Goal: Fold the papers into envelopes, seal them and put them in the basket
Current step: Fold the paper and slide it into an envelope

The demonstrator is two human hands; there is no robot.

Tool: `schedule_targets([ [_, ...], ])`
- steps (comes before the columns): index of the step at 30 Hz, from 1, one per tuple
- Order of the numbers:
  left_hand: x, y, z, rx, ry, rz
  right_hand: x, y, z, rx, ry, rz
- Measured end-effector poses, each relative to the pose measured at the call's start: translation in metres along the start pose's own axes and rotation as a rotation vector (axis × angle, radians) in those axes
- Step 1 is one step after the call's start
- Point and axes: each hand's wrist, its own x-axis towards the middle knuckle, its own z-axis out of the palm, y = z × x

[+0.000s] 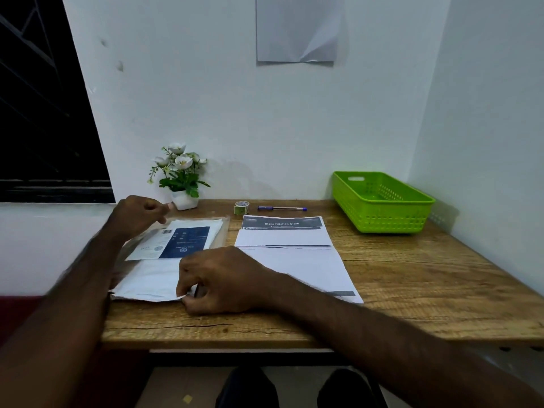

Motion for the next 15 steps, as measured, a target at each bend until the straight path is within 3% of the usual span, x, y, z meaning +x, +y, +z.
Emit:
schedule_targets([
  [8,0.0,0.002,0.001,-0.019,0.002,-0.014,0.004,0.005,0.0,0.075,0.44,0.125],
  [15,-0.012,0.016,-0.003,-0.047,-0.019,-0.007,0.01,0.006,-0.002,0.241,0.565,0.191],
])
